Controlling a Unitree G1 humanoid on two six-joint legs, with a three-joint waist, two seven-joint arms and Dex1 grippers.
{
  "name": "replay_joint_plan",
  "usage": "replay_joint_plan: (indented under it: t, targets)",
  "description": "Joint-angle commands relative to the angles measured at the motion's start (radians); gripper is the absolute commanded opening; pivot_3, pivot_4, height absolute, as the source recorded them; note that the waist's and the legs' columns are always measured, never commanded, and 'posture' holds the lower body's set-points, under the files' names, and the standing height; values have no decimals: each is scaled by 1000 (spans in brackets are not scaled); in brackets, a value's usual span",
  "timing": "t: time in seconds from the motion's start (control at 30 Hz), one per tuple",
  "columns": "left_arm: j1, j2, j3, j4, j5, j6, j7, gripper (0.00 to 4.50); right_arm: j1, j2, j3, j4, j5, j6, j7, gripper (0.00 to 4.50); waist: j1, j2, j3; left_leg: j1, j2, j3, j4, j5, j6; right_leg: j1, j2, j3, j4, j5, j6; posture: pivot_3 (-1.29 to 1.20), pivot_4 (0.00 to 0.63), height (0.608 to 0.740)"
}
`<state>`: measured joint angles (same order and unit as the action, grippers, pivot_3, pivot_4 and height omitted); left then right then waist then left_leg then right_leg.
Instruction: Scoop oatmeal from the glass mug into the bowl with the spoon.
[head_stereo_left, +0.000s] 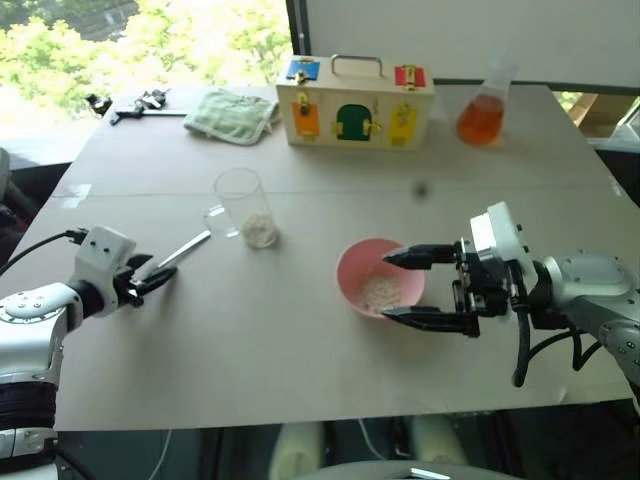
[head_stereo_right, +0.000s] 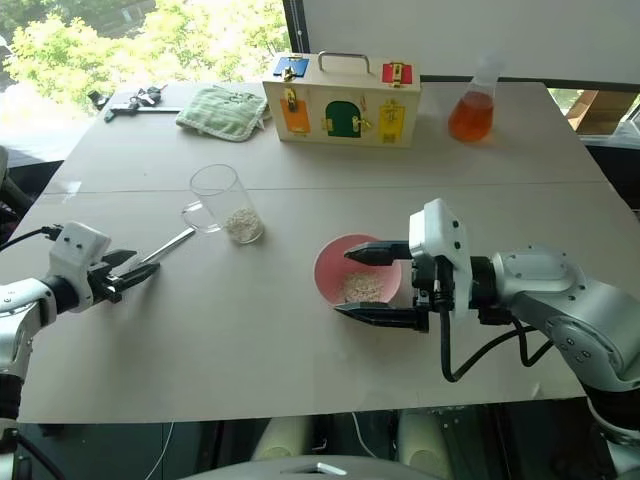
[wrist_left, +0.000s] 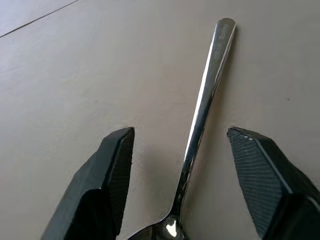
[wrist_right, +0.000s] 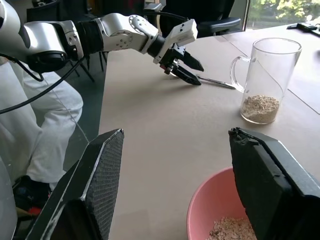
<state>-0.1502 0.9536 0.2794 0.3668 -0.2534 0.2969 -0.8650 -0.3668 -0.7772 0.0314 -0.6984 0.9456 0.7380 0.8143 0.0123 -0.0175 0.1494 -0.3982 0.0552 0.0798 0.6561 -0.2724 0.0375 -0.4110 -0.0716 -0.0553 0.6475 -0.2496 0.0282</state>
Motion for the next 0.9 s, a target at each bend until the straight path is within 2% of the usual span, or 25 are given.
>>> replay_joint_plan:
  t: [0.03,0.1,0.2,0.3,0.4,0.5,0.57,0.7,0.83,0.9]
  targets:
    - [13,18,9,86,-17,73,-56,862,-1,13,-22,-36,9,-3,-34,3365,-3,1,-1,1,0,1,0,0,0,0,0,0,1,0,0,0,150,740]
    - [12,19,32,95,-47,101,-77,30,2,16,-24,-39,14,-2,-45,3365,-11,1,-1,1,0,1,0,0,0,-1,1,1,2,0,0,0,150,740]
    - [53,38,62,96,-59,123,-93,30,5,20,-28,-42,17,-4,-59,3365,-24,1,-1,1,1,1,1,0,0,-1,1,1,5,0,0,0,150,740]
    - [149,47,127,18,-88,141,-107,30,9,26,-29,-43,20,-6,-69,3365,-36,1,-1,2,1,4,1,0,-1,-2,1,5,5,0,0,0,150,740]
    - [342,-23,234,-295,-205,163,-160,30,10,28,-16,-32,-5,-10,-70,3365,-56,-1,0,1,2,6,1,0,-1,-4,0,8,5,0,0,0,150,740]
    - [505,-97,308,-591,-304,176,-183,30,3,11,8,-20,-48,8,-77,3365,-51,-3,1,0,1,9,1,2,-4,-4,-6,11,4,0,1,0,150,740]
    - [558,-117,337,-721,-364,198,-196,30,-4,10,18,-10,-46,27,-77,3365,-40,-8,2,-1,1,7,2,2,-4,-4,-7,11,3,0,1,0,150,740]
    - [562,-131,344,-851,-443,223,-187,30,-27,49,30,13,-11,72,-115,3365,-19,-7,4,-1,1,0,5,0,-2,-3,-7,6,5,-2,-2,0,150,740]
    - [471,-165,302,-949,-553,276,-95,30,-63,132,30,36,75,169,-237,3365,-20,-5,5,-1,1,0,10,0,-1,-2,-5,6,10,-2,-2,0,150,740]
    - [419,-184,250,-983,-559,280,-51,30,-94,173,21,60,143,245,-336,3365,-21,-5,5,-1,1,0,12,0,-1,-1,-1,8,11,-1,0,0,150,740]
